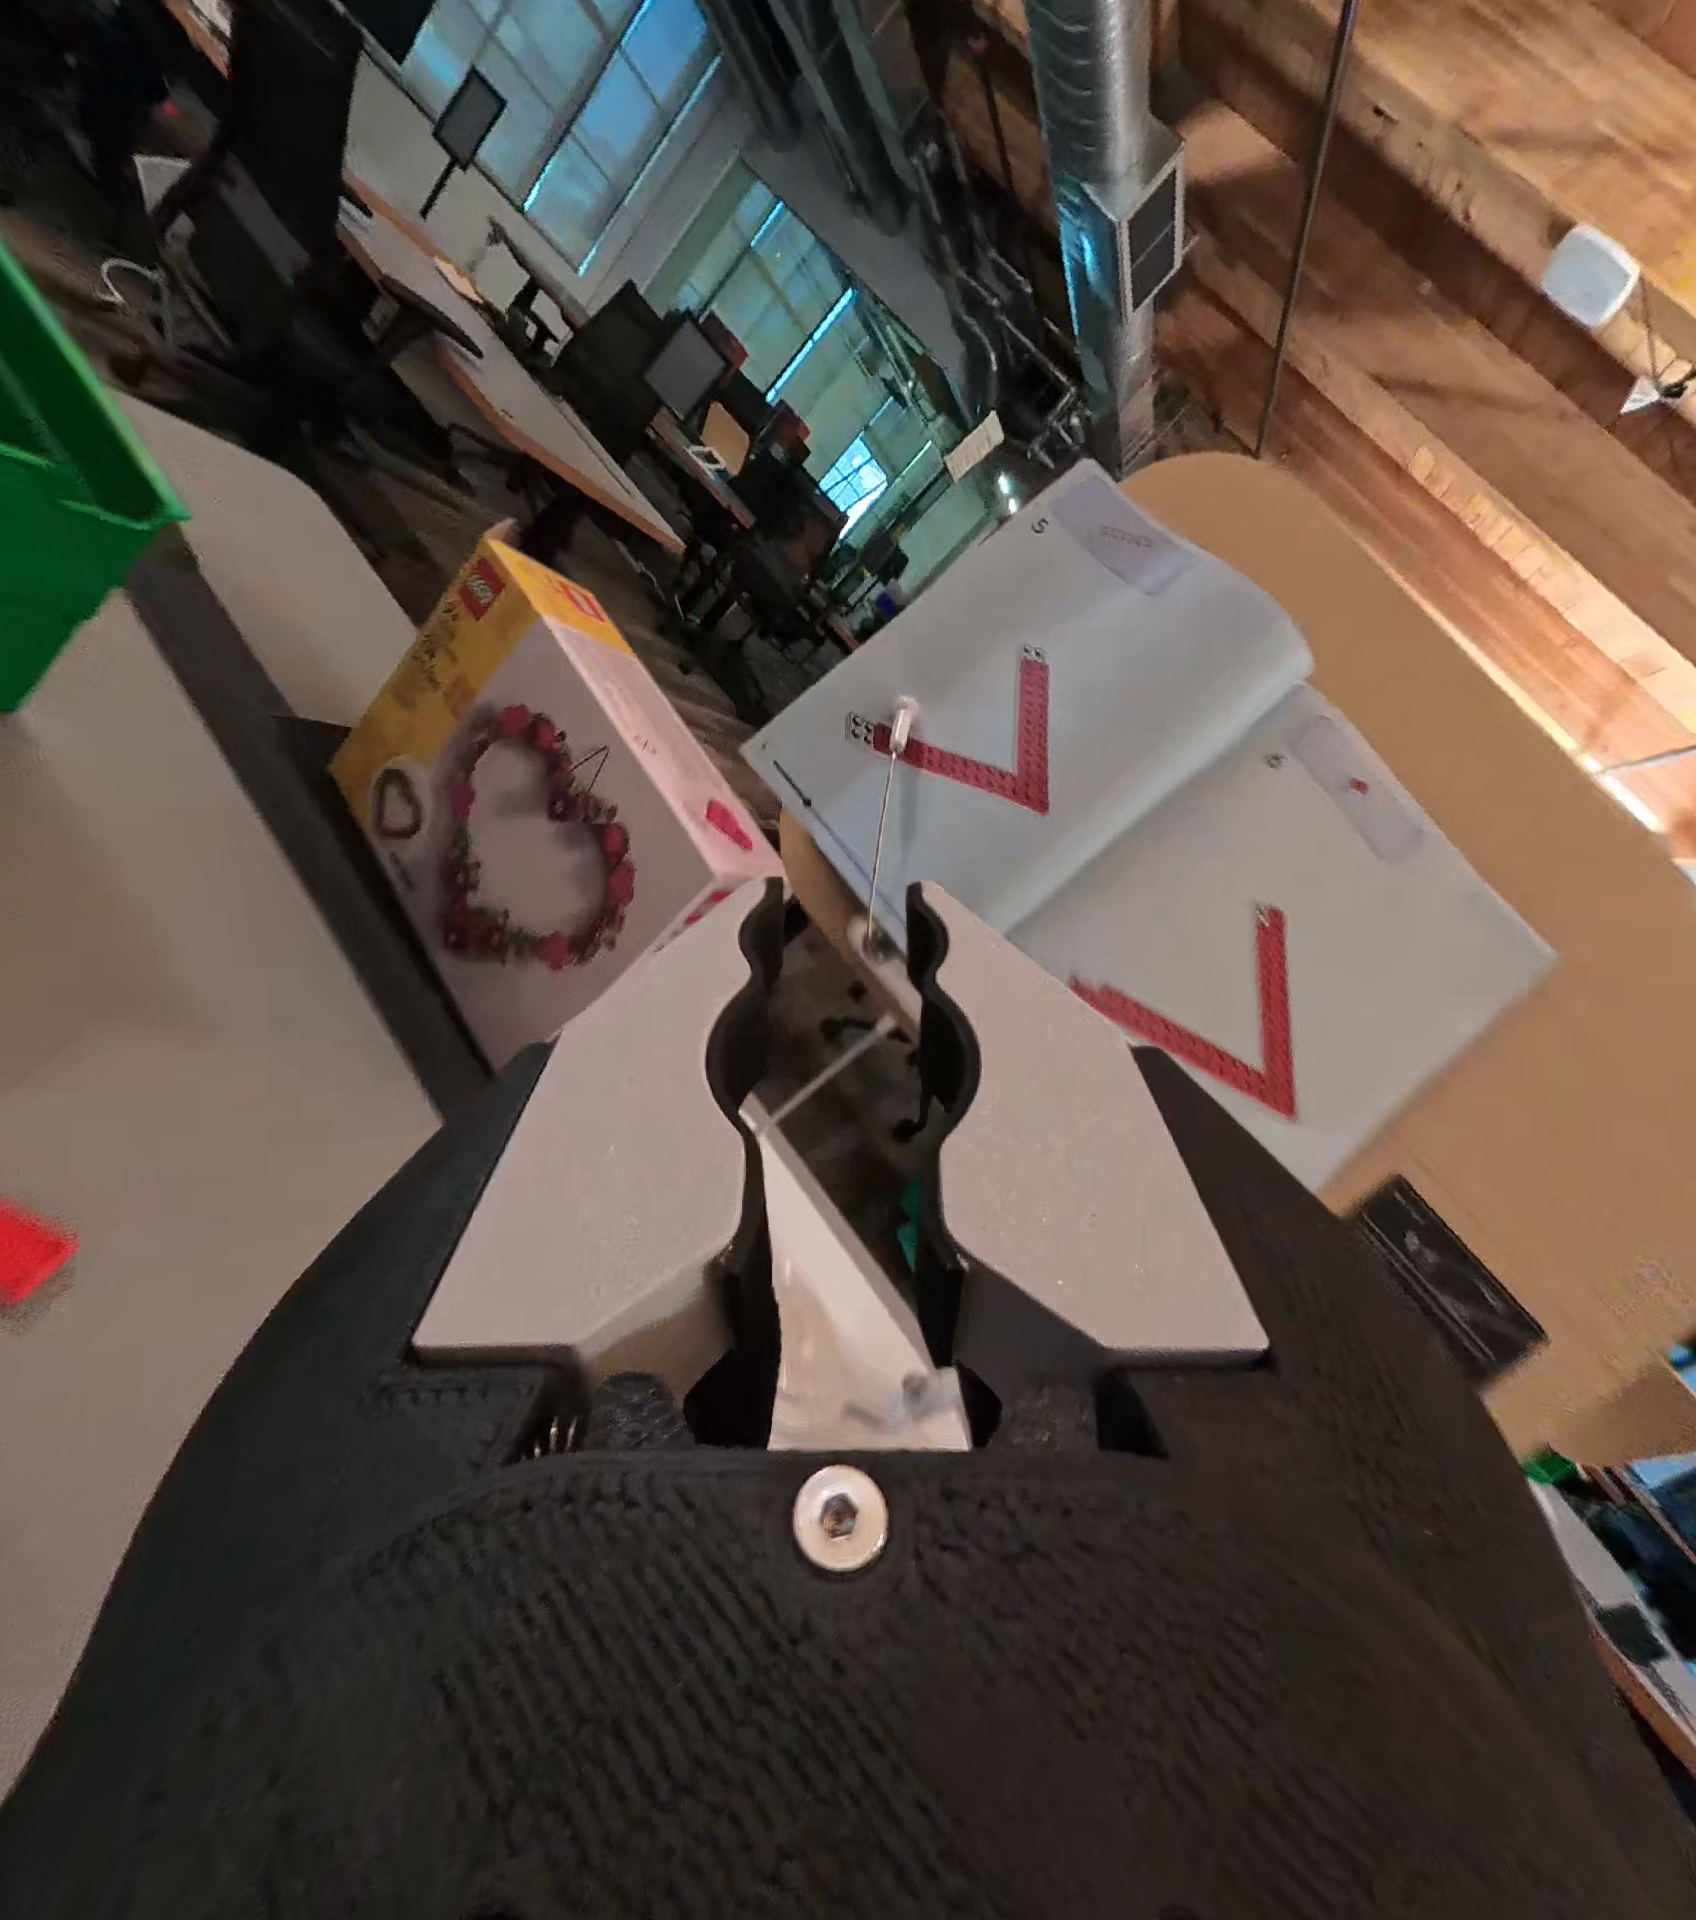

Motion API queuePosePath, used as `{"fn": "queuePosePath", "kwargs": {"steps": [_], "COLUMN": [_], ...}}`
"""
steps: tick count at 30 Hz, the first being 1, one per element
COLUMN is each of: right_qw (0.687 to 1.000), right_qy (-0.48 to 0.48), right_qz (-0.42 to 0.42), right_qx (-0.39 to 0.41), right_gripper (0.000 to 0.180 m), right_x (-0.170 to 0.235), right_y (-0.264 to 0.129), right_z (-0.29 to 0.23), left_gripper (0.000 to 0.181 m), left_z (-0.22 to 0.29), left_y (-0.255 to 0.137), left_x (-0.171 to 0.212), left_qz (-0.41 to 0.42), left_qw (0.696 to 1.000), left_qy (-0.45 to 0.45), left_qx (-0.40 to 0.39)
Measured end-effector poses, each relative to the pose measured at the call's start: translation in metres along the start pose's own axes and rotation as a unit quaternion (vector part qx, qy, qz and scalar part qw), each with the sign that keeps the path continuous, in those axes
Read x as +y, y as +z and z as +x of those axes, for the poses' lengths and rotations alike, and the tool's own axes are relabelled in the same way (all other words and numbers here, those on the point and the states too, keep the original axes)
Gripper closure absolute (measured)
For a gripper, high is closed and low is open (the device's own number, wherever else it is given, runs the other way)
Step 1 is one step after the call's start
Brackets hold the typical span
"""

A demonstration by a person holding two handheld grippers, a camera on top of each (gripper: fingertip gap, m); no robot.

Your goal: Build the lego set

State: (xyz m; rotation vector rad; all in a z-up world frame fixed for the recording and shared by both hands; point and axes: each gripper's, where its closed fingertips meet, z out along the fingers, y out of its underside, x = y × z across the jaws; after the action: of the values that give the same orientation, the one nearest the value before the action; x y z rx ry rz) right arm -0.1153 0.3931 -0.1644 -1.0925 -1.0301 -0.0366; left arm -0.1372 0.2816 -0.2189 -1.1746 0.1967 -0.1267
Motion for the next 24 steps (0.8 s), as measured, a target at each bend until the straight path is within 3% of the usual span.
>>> {"fn": "queuePosePath", "kwargs": {"steps": [5, 9, 24], "right_qw": [0.998, 0.995, 0.980], "right_qy": [-0.016, -0.027, -0.154], "right_qz": [-0.053, -0.092, -0.115], "right_qx": [0.013, 0.028, 0.047], "right_gripper": [0.157, 0.157, 0.179], "right_x": [0.011, 0.026, 0.029], "right_y": [0.086, 0.124, 0.157], "right_z": [0.006, 0.010, 0.012], "left_gripper": [0.156, 0.156, 0.159], "left_z": [-0.027, -0.025, -0.022], "left_y": [0.000, 0.002, 0.005], "left_x": [0.004, 0.003, 0.006], "left_qz": [-0.005, -0.006, -0.015], "left_qw": [0.999, 0.999, 0.999], "left_qy": [-0.035, -0.021, -0.022], "left_qx": [-0.036, -0.030, -0.026]}}
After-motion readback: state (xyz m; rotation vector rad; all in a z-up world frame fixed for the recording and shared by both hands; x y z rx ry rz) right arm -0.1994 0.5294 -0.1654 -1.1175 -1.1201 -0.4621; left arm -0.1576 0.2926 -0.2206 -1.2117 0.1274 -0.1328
